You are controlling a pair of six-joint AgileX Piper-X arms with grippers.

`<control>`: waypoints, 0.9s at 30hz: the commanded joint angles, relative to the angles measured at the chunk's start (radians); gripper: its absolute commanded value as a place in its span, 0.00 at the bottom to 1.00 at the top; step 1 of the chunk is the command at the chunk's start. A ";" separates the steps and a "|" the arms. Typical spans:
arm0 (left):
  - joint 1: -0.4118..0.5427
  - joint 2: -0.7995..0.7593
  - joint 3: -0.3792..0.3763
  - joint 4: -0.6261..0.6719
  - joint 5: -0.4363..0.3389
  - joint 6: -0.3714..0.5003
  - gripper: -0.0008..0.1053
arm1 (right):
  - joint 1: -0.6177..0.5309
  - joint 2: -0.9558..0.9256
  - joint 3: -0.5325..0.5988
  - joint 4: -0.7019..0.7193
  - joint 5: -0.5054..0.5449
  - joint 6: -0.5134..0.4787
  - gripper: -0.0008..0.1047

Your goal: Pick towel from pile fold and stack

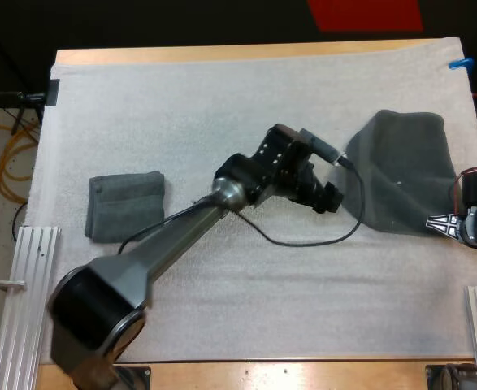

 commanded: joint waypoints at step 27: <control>-0.018 0.325 -0.261 0.035 0.253 -0.256 0.66 | -0.007 -0.005 0.000 0.015 -0.014 -0.004 0.01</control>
